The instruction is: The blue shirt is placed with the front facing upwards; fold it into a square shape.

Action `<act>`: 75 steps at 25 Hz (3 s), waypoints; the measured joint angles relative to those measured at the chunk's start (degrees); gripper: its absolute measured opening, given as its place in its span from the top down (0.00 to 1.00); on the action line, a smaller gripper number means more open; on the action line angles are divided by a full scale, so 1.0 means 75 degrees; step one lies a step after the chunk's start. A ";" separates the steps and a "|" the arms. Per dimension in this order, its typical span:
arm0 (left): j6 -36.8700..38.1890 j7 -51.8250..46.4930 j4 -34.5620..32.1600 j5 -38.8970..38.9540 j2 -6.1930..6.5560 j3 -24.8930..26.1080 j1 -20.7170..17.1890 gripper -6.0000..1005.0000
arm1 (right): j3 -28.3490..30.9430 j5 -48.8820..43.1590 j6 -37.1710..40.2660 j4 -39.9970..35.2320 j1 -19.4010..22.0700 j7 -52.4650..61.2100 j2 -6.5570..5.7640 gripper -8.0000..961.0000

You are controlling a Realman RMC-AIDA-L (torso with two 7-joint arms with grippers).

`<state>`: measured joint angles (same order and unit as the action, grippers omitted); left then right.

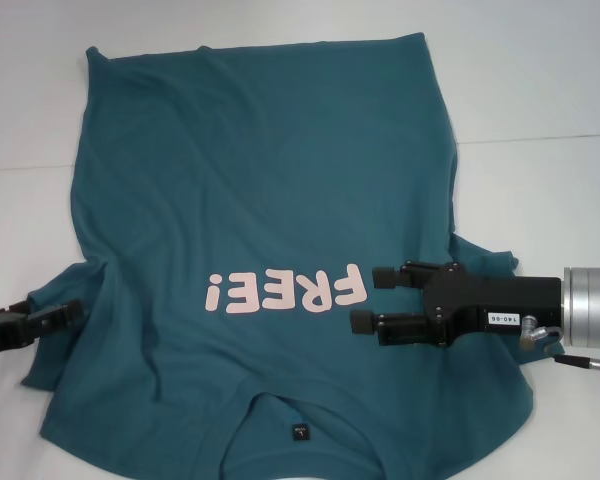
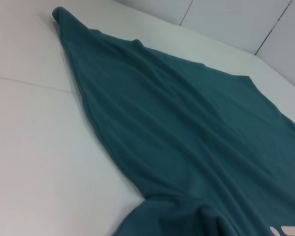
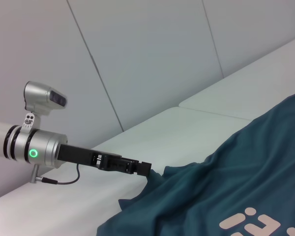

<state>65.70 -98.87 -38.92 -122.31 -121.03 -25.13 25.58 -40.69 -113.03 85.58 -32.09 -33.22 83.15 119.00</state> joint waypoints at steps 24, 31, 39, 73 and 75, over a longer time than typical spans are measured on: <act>0.0016 0.0023 0.0052 -0.0114 -0.0070 -0.0438 0.0081 0.09 | 0.0000 0.0048 -0.0009 0.0004 0.0012 -0.0041 -0.0023 0.04; 0.0013 0.0022 0.0039 -0.0112 -0.0070 -0.0457 0.0082 0.12 | 0.0010 0.0059 -0.0008 0.0001 0.0026 -0.0053 -0.0023 0.04; -0.0022 0.0022 0.0030 -0.0135 -0.0070 -0.0457 0.0084 0.22 | 0.0012 0.0060 -0.0008 0.0001 0.0023 -0.0057 -0.0023 0.04; -0.0497 -0.0314 -0.0176 -0.0345 -0.0079 -0.0623 0.0164 0.99 | 0.0094 0.0104 -0.0032 -0.0037 0.0029 -0.0072 -0.0012 0.04; -0.0498 -0.0367 -0.0280 -0.0345 -0.0069 -0.0614 0.0115 0.99 | 0.0094 0.0140 -0.0032 -0.0025 0.0031 -0.0073 -0.0011 0.04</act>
<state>61.96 -101.62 -41.01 -124.89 -121.54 -29.74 26.44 -39.99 -111.98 85.34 -32.28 -32.98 82.60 118.91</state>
